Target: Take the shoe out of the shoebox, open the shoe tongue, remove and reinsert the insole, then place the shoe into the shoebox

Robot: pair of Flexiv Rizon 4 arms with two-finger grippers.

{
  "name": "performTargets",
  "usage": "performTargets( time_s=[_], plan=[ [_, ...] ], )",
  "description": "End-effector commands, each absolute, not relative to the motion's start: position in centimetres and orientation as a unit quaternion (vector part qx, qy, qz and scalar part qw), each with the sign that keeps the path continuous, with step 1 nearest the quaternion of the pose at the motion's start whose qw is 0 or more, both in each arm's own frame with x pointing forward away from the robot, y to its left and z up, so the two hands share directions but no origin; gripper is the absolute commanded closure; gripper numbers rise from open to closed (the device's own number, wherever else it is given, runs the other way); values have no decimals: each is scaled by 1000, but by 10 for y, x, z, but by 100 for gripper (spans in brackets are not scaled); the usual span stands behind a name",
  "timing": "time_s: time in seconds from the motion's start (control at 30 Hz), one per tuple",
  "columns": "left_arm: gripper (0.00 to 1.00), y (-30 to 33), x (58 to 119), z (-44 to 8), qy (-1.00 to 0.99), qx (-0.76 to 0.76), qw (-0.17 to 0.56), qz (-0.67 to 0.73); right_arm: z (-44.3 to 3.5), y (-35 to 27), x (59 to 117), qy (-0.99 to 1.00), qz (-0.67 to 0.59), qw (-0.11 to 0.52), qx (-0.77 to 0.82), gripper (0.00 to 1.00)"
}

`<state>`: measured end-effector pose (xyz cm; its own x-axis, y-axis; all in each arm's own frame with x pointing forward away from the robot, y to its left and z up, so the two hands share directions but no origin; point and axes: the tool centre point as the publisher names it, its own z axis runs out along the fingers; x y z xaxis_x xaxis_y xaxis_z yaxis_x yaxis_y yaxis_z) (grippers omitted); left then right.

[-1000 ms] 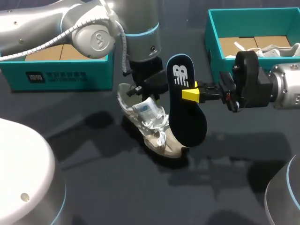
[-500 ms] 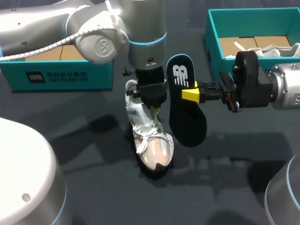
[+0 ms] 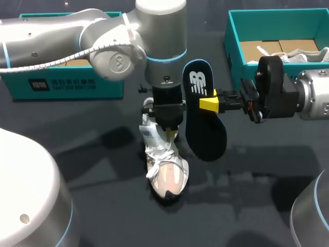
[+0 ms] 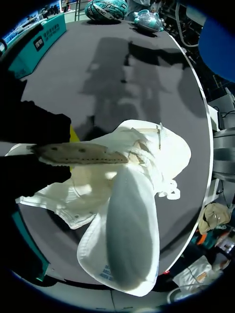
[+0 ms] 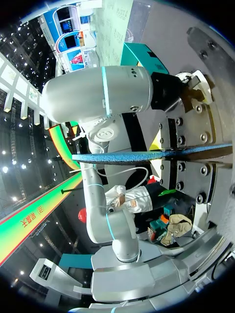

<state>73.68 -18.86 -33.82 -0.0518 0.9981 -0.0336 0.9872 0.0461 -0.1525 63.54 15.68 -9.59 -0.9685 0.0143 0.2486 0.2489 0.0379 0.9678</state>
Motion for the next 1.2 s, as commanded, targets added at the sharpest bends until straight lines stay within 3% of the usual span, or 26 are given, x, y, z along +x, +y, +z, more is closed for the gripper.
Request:
performTargets(
  time_s=[0.03,0.5,0.6,0.7,0.8,0.83,0.87,1.03,1.2],
  plan=[
    [100,-198,734,-348,-714,-695,47,65,-97,159,635,-716,-687,85,-93,100],
    [100,-215,729,-371,-708,-702,60,57,-97,159,635,-716,-687,85,-93,100],
    [79,-217,729,-374,-710,-700,56,52,-97,159,635,-716,-687,85,-93,100],
    [51,-218,730,-374,-712,-698,49,55,-97,159,635,-716,-687,85,-93,100],
    [31,-218,733,-368,-720,-690,37,63,-97,159,635,-716,-687,85,-93,100],
    [9,-217,733,-363,-721,-688,34,70,-97,159,635,-716,-687,85,-93,100],
    [0,-216,734,-358,-722,-687,27,79,-97,159,635,-716,-687,85,-93,100],
    [0,-212,745,-322,-732,-667,-30,136,-97,159,635,-716,-687,85,-93,100],
    [0,-213,763,-270,-726,-623,-131,258,-97,159,635,-716,-687,85,-93,100]
  ],
)
